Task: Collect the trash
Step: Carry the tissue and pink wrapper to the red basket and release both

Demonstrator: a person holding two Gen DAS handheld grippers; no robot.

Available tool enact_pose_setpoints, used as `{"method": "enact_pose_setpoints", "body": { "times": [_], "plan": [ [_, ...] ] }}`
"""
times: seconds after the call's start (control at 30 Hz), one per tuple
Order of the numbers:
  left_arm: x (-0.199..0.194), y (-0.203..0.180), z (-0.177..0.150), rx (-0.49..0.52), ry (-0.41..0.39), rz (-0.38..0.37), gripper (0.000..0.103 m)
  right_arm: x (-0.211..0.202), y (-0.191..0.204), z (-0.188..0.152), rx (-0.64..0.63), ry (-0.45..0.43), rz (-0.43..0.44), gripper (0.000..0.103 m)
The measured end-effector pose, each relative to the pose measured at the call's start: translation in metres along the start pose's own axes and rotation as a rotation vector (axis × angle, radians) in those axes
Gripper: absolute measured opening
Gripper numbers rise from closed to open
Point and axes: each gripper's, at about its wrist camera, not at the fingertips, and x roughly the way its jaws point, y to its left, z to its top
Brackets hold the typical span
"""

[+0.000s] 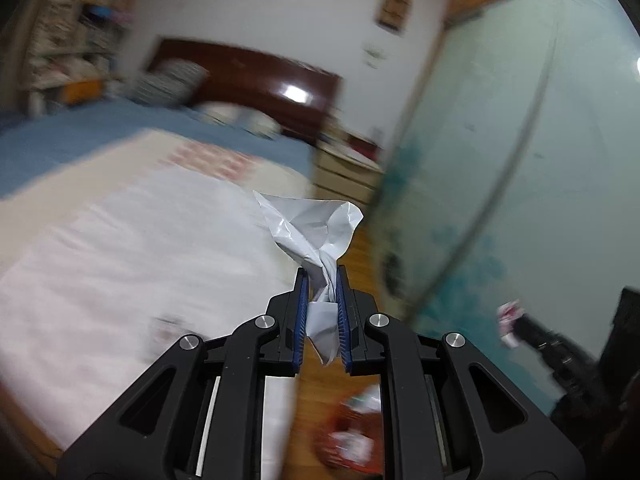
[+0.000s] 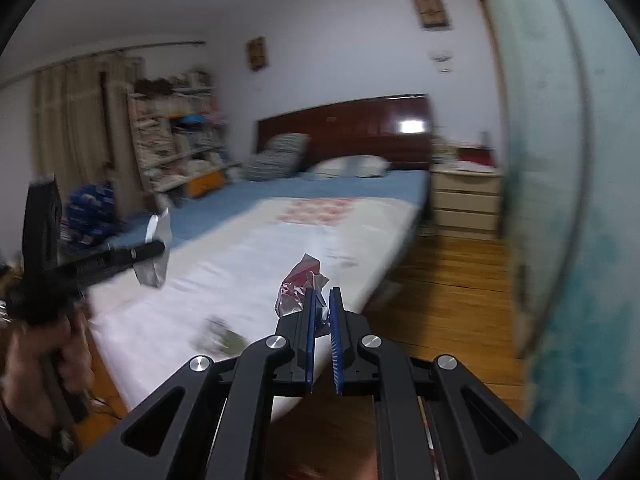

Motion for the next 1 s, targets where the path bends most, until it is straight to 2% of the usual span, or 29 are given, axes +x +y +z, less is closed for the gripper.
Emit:
{"method": "enact_pose_setpoints", "body": {
  "times": [0.07, 0.13, 0.17, 0.2, 0.23, 0.27, 0.3, 0.37, 0.43, 0.5, 0.63, 0.73, 0.77, 0.8, 0.87, 0.9, 0.93, 1.0],
  "plan": [
    [0.031, -0.02, -0.013, -0.001, 0.068, -0.073, 0.013, 0.003, -0.032, -0.022, 0.036, 0.055, -0.033, 0.009],
    [0.085, -0.045, -0.045, 0.01, 0.183, -0.133, 0.013, 0.025, -0.076, -0.062, 0.095, 0.154, -0.084, 0.009],
    [0.116, -0.056, -0.068, 0.015, 0.254, -0.154, 0.013, 0.043, -0.105, -0.094, 0.136, 0.224, -0.115, 0.009],
    [0.137, -0.063, -0.085, 0.024, 0.306, -0.158, 0.013, 0.057, -0.125, -0.116, 0.173, 0.293, -0.136, 0.009],
    [0.167, -0.072, -0.113, 0.048, 0.387, -0.152, 0.013, 0.078, -0.152, -0.144, 0.25, 0.415, -0.174, 0.009],
    [0.188, -0.079, -0.133, 0.064, 0.448, -0.149, 0.013, 0.09, -0.177, -0.164, 0.346, 0.498, -0.203, 0.009],
    [0.219, -0.087, -0.168, 0.086, 0.539, -0.143, 0.013, 0.097, -0.193, -0.177, 0.418, 0.544, -0.201, 0.009],
    [0.256, -0.096, -0.211, 0.121, 0.652, -0.132, 0.013, 0.119, -0.227, -0.207, 0.546, 0.644, -0.206, 0.009],
    [0.283, -0.099, -0.24, 0.14, 0.73, -0.121, 0.013, 0.133, -0.243, -0.221, 0.529, 0.707, -0.263, 0.009],
    [0.306, -0.103, -0.266, 0.16, 0.808, -0.109, 0.013, 0.144, -0.244, -0.231, 0.538, 0.737, -0.254, 0.009],
    [0.321, -0.115, -0.29, 0.189, 0.854, -0.073, 0.013, 0.153, -0.244, -0.248, 0.476, 0.786, -0.262, 0.011],
    [0.322, -0.123, -0.293, 0.217, 0.843, -0.049, 0.02, 0.163, -0.242, -0.256, 0.508, 0.794, -0.277, 0.012],
    [0.322, -0.124, -0.293, 0.215, 0.843, -0.048, 0.032, 0.168, -0.243, -0.253, 0.52, 0.791, -0.275, 0.013],
    [0.32, -0.123, -0.29, 0.211, 0.839, -0.045, 0.049, 0.169, -0.244, -0.25, 0.526, 0.788, -0.276, 0.015],
    [0.315, -0.119, -0.285, 0.207, 0.814, -0.032, 0.064, 0.171, -0.247, -0.247, 0.519, 0.788, -0.286, 0.033],
    [0.312, -0.119, -0.281, 0.211, 0.805, -0.026, 0.065, 0.17, -0.245, -0.244, 0.518, 0.777, -0.288, 0.047],
    [0.309, -0.119, -0.279, 0.218, 0.803, -0.021, 0.065, 0.172, -0.245, -0.245, 0.519, 0.771, -0.289, 0.053],
    [0.307, -0.118, -0.275, 0.227, 0.801, -0.009, 0.065, 0.169, -0.243, -0.241, 0.512, 0.758, -0.298, 0.054]
  ]
}}
